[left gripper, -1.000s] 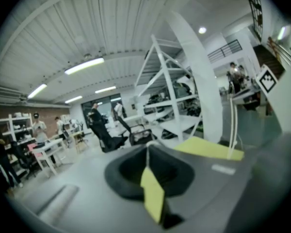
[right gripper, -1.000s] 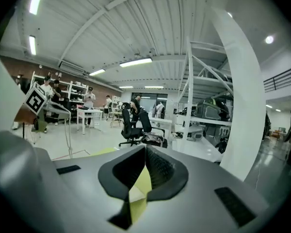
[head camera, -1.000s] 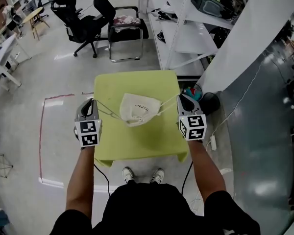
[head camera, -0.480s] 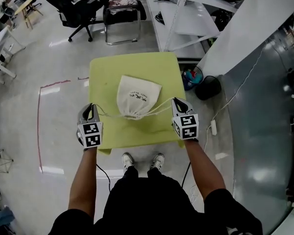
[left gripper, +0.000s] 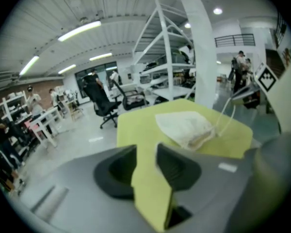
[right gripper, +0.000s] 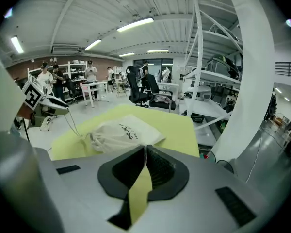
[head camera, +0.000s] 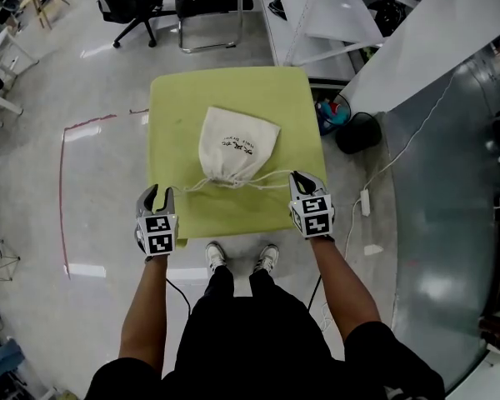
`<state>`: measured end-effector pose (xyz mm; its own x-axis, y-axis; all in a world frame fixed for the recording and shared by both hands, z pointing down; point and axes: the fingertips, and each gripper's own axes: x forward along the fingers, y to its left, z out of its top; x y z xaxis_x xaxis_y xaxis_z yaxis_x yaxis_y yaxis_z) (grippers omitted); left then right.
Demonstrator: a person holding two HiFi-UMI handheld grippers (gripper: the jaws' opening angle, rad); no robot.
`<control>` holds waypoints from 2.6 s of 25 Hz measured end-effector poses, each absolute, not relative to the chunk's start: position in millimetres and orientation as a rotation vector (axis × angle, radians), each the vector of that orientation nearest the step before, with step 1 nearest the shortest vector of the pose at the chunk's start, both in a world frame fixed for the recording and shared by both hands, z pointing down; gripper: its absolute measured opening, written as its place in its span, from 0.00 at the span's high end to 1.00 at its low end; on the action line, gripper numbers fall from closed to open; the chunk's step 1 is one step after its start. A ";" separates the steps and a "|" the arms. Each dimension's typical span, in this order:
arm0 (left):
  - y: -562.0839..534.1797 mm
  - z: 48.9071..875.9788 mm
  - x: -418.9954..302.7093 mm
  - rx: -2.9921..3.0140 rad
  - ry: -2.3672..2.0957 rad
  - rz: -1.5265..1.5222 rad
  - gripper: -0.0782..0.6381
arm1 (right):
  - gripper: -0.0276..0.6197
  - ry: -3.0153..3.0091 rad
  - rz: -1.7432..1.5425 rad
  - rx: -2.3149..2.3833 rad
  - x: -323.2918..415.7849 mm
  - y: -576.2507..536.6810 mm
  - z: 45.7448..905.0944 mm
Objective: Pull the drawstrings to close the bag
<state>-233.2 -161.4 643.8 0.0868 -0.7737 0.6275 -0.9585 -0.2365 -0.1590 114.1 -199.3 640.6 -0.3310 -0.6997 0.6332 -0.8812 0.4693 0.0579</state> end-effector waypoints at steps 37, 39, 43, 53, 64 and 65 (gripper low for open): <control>-88.1 639.8 -190.5 2.065 -1.497 0.855 0.59 | 0.61 -2.217 0.393 1.107 54.7 -140.0 624.5; -101.9 615.6 -188.9 2.108 -1.558 0.806 0.60 | 0.66 -2.251 0.361 1.126 50.5 -143.6 606.4; -124.0 568.6 -183.1 2.187 -1.645 0.714 0.66 | 0.74 -2.327 0.278 1.176 45.6 -152.7 566.0; -148.2 486.1 -170.5 2.299 -1.788 0.529 0.88 | 0.94 -2.478 0.052 1.375 45.5 -168.9 467.2; -152.9 429.9 -157.1 2.384 -1.838 0.359 0.88 | 0.95 -2.544 -0.054 1.455 42.7 -173.7 415.5; -153.3 428.3 -156.6 2.389 -1.834 0.350 0.88 | 0.95 -2.546 -0.061 1.457 42.1 -174.1 414.1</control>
<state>-156.6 -153.3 428.3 0.2441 -0.9376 0.2476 -0.9629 -0.2646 -0.0527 42.1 -174.1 414.1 -0.4903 -0.8570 0.1584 -0.8484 0.5110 0.1381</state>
